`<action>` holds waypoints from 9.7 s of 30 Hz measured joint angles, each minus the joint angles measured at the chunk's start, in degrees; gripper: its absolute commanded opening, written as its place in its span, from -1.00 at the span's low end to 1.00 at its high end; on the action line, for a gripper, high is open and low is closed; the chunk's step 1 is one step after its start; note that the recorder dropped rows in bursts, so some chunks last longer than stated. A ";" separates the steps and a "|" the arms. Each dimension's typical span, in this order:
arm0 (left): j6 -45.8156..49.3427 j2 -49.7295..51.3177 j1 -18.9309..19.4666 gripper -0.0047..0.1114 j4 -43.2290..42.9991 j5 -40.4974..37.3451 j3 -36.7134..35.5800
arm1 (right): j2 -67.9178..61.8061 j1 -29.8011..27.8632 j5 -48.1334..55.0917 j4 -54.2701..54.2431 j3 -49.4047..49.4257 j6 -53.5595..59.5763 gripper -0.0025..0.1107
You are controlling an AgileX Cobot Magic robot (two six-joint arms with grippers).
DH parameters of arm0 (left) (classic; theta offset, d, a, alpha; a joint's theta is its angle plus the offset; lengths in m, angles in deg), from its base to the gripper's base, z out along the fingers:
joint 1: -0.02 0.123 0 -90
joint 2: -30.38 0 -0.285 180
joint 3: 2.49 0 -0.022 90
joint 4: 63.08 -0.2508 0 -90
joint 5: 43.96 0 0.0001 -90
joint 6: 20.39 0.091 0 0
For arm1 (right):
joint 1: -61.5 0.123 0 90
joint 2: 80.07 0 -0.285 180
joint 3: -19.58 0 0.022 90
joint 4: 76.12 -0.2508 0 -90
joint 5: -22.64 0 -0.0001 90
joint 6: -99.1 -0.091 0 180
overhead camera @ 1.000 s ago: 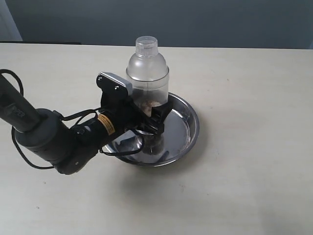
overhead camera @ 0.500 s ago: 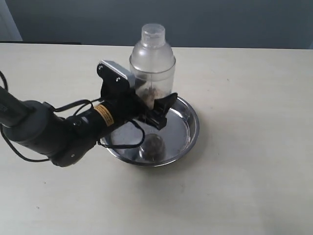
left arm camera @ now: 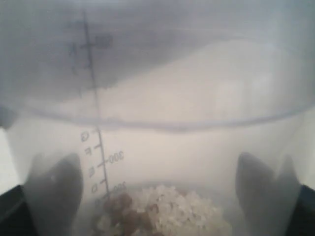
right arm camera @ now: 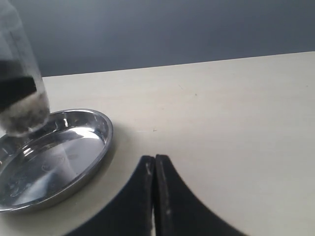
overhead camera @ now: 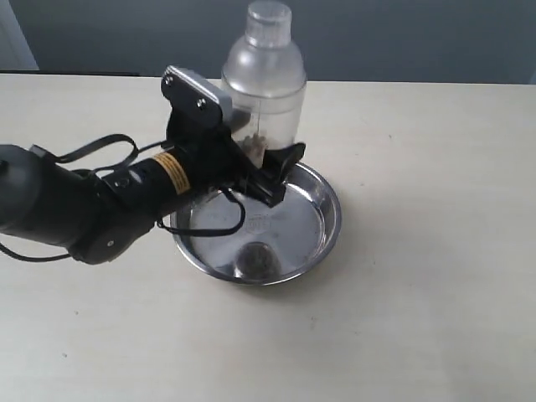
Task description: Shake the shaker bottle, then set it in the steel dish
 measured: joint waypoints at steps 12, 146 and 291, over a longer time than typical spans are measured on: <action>-1.61 -4.17 0.33 -0.92 -1.70 2.87 -2.12 | 0.00 0.00 0.00 0.00 0.00 0.00 -0.97; 3.00 16.80 0.33 0.25 -3.98 19.63 -2.99 | 0.00 0.00 0.00 0.00 0.00 0.13 -0.97; 13.17 -77.78 0.33 -0.91 18.07 -51.31 -23.61 | 0.00 0.00 0.00 0.00 0.00 0.14 -0.97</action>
